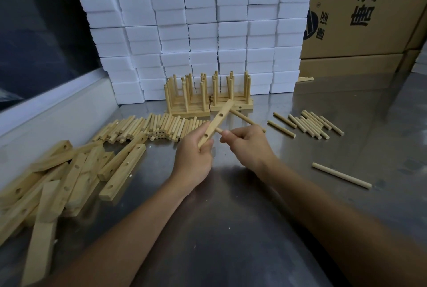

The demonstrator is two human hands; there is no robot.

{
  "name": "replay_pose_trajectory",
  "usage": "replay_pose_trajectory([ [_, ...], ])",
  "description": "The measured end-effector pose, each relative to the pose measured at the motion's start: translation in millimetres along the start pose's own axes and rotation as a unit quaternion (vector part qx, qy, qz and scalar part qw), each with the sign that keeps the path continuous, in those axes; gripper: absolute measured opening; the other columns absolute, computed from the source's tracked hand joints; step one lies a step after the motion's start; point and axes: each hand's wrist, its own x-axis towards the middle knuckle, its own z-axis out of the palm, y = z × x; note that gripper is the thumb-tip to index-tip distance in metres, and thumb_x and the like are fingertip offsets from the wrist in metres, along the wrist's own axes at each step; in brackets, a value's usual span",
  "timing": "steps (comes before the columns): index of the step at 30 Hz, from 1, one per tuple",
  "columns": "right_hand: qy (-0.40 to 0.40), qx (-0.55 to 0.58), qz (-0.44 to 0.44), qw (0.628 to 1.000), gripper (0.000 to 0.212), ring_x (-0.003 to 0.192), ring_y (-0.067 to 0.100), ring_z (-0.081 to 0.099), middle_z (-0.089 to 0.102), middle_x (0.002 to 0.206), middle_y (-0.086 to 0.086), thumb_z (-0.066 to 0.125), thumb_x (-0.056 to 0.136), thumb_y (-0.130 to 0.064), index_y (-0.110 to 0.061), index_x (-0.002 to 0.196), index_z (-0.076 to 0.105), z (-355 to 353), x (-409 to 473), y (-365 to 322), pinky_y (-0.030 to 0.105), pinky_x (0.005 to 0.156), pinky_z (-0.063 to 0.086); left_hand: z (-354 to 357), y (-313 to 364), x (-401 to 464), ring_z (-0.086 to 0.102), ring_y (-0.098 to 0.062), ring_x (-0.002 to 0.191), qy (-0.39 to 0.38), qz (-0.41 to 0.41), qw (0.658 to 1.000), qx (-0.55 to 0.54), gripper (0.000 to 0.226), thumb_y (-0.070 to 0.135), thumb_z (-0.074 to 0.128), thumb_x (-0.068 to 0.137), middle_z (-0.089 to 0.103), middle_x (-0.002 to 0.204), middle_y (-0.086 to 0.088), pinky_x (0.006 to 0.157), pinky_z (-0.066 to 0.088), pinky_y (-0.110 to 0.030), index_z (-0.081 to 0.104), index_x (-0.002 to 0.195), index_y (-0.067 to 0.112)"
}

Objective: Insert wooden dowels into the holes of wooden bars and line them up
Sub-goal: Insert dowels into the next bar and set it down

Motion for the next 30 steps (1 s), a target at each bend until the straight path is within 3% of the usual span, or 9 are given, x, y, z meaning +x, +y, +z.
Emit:
replay_pose_trajectory([
  [2, -0.06, 0.142, 0.107, 0.982, 0.028, 0.041, 0.007, 0.034, 0.044, 0.051, -0.005, 0.056, 0.101, -0.029, -0.009, 0.091, 0.073, -9, 2, -2, 0.023, 0.039, 0.029, 1, 0, 1, 0.053, -0.006, 0.117, 0.004, 0.011, 0.999, 0.03, 0.047, 0.005, 0.051, 0.099, 0.061, 0.129, 0.006, 0.087, 0.037, -0.003, 0.051, 0.143, 0.022],
  [4, -0.074, 0.156, 0.116, 0.978, 0.027, 0.041, 0.006, 0.034, 0.045, 0.053, -0.005, 0.056, 0.101, -0.029, -0.01, 0.092, 0.073, -11, 1, -2, 0.022, 0.039, 0.029, 2, 0, 1, 0.054, -0.005, 0.108, 0.011, 0.012, 0.999, 0.041, 0.047, 0.006, 0.052, 0.099, 0.062, 0.125, 0.007, 0.08, 0.037, -0.001, 0.052, 0.143, 0.021],
  [7, 0.014, -0.07, -0.055, 0.996, 0.026, 0.044, 0.007, 0.05, 0.055, 0.055, -0.004, 0.056, 0.101, -0.028, -0.016, 0.088, 0.075, 1, -3, -2, 0.023, 0.048, 0.042, 3, -2, 1, 0.06, -0.009, 0.098, 0.015, 0.006, 0.999, 0.03, 0.043, 0.008, 0.053, 0.099, 0.068, 0.113, 0.003, 0.075, 0.042, -0.005, 0.056, 0.14, 0.02],
  [10, 0.079, -0.312, -0.214, 0.922, 0.035, 0.053, 0.018, 0.05, 0.053, 0.058, -0.003, 0.05, 0.102, -0.033, -0.017, 0.075, 0.064, -1, -6, -1, 0.032, 0.055, 0.045, 6, -2, 2, 0.061, -0.015, 0.104, 0.008, -0.005, 1.0, 0.02, 0.039, 0.01, 0.052, 0.099, 0.068, 0.116, -0.003, 0.077, 0.042, -0.008, 0.057, 0.137, 0.017],
  [13, 0.089, -0.417, -0.258, 0.867, 0.04, 0.055, 0.02, 0.049, 0.051, 0.063, -0.003, 0.041, 0.104, -0.04, -0.017, 0.076, 0.058, -8, -5, 0, 0.031, 0.052, 0.04, 7, 1, 2, 0.061, -0.005, 0.1, 0.013, -0.007, 1.0, 0.008, 0.034, 0.01, 0.053, 0.099, 0.069, 0.111, 0.006, 0.075, 0.04, -0.003, 0.062, 0.131, 0.018],
  [18, 0.075, -0.269, -0.177, 0.944, 0.036, 0.053, 0.014, 0.052, 0.058, 0.059, -0.002, 0.05, 0.102, -0.034, -0.015, 0.079, 0.07, 0, -3, 0, 0.032, 0.056, 0.048, 6, 1, 1, 0.059, -0.01, 0.079, 0.006, -0.004, 1.0, 0.007, 0.034, 0.009, 0.053, 0.099, 0.068, 0.092, -0.004, 0.069, 0.043, -0.016, 0.063, 0.128, 0.023],
  [22, 0.045, -0.121, -0.079, 0.988, 0.031, 0.038, 0.002, 0.046, 0.05, 0.04, -0.01, 0.053, 0.102, -0.03, -0.018, 0.079, 0.07, 0, 3, 0, 0.012, 0.041, 0.034, 5, 0, 1, 0.051, -0.004, 0.066, 0.003, -0.004, 0.999, 0.04, 0.039, 0.012, 0.053, 0.099, 0.063, 0.084, -0.001, 0.063, 0.042, -0.021, 0.058, 0.136, 0.021],
  [26, 0.042, -0.064, -0.042, 0.996, 0.03, 0.032, 0.002, 0.042, 0.046, 0.035, -0.012, 0.055, 0.101, -0.03, -0.017, 0.08, 0.072, 0, 6, 3, 0.01, 0.036, 0.031, 5, 1, 0, 0.054, -0.011, 0.071, 0.003, 0.001, 0.999, 0.042, 0.038, 0.01, 0.053, 0.099, 0.065, 0.087, -0.003, 0.062, 0.041, -0.021, 0.06, 0.134, 0.022],
  [30, 0.073, -0.179, -0.116, 0.974, 0.035, 0.044, 0.008, 0.048, 0.057, 0.051, -0.002, 0.056, 0.1, -0.033, -0.013, 0.076, 0.073, 3, 4, 7, 0.02, 0.05, 0.04, 10, 1, 0, 0.053, -0.007, 0.072, 0.001, -0.036, 0.998, 0.048, 0.033, 0.012, 0.051, 0.1, 0.057, 0.079, 0.009, 0.063, 0.04, -0.021, 0.062, 0.128, 0.023],
])
